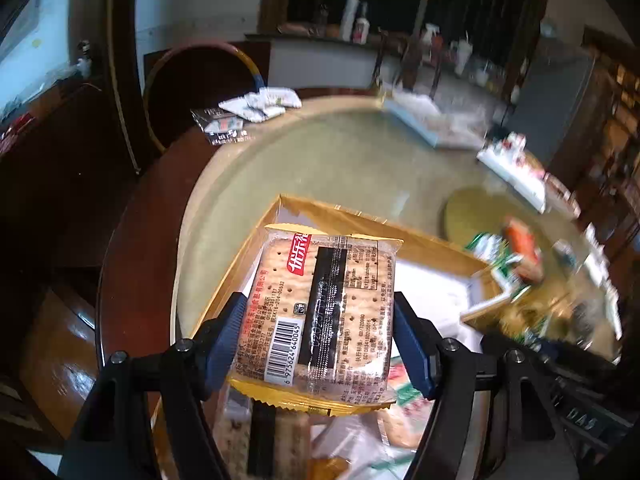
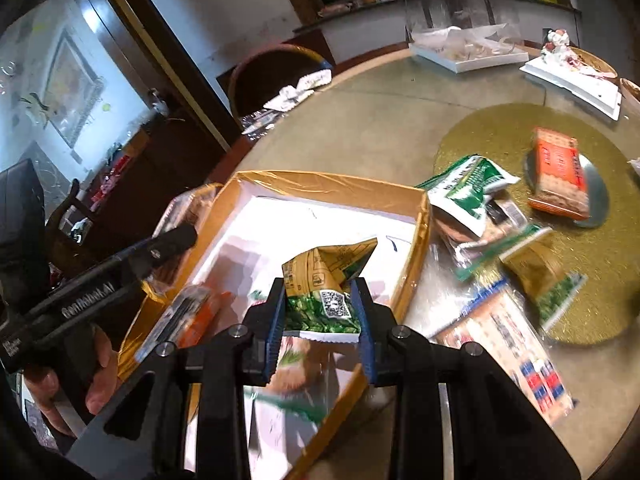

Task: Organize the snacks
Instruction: 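Carry both packs over the tray and release them inside, then withdraw both grippers from the tray back over the table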

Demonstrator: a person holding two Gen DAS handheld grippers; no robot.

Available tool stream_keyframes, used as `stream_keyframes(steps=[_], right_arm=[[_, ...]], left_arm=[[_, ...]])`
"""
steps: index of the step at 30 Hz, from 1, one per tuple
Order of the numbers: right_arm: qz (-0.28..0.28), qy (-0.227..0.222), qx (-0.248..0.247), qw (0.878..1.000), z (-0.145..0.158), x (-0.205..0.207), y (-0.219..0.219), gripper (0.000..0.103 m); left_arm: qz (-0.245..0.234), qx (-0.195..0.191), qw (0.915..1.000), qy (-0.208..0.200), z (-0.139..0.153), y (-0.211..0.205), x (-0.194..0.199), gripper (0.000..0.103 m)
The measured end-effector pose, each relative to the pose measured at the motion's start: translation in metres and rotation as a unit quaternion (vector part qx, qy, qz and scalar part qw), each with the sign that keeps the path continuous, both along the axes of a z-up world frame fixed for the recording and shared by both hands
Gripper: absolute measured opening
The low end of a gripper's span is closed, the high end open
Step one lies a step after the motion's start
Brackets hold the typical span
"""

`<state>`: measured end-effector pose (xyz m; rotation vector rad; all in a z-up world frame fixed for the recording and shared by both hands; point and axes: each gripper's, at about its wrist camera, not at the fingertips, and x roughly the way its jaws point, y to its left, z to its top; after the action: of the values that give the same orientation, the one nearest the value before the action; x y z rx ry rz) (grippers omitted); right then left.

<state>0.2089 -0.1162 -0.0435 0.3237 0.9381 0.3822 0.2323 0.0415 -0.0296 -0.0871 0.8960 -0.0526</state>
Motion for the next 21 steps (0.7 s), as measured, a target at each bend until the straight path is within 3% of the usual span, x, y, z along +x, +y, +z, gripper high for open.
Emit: stream_keyframes(steps=[4,7,9,13,15,17,21], right_arm=[[-0.001,0.02,-0.018,1.0,-0.014,0.015,0.01,0.034],[-0.002,0.027,-0.025,0.999,-0.022,0.018,0.014,0.034],[-0.008,0.022,-0.048,0.999,-0.02,0.018,0.019,0.037],[-0.008,0.021,-0.024,0.999,-0.018,0.015,0.02,0.055],[-0.012,0.018,-0.006,1.0,-0.014,0.011,0.016,0.062],[-0.017,0.012,0.005,1.0,-0.009,0.006,0.012,0.066],[-0.017,-0.009,0.023,1.0,0.006,-0.015,0.0,0.068]], left_arm=[[-0.015,0.016,0.9988,0.044,-0.018,-0.004,0.007,0.071],[-0.054,-0.011,0.9957,0.075,-0.029,-0.007,0.008,0.072],[-0.055,-0.034,0.9944,0.084,-0.033,-0.003,0.007,0.075],[-0.021,-0.089,0.9928,0.078,-0.023,0.015,-0.004,0.08],[-0.015,-0.144,0.9867,0.073,-0.021,0.025,-0.01,0.084],[-0.008,-0.169,0.9813,0.092,-0.025,0.03,-0.014,0.084],[0.011,-0.192,0.9809,0.031,-0.006,0.034,-0.041,0.084]])
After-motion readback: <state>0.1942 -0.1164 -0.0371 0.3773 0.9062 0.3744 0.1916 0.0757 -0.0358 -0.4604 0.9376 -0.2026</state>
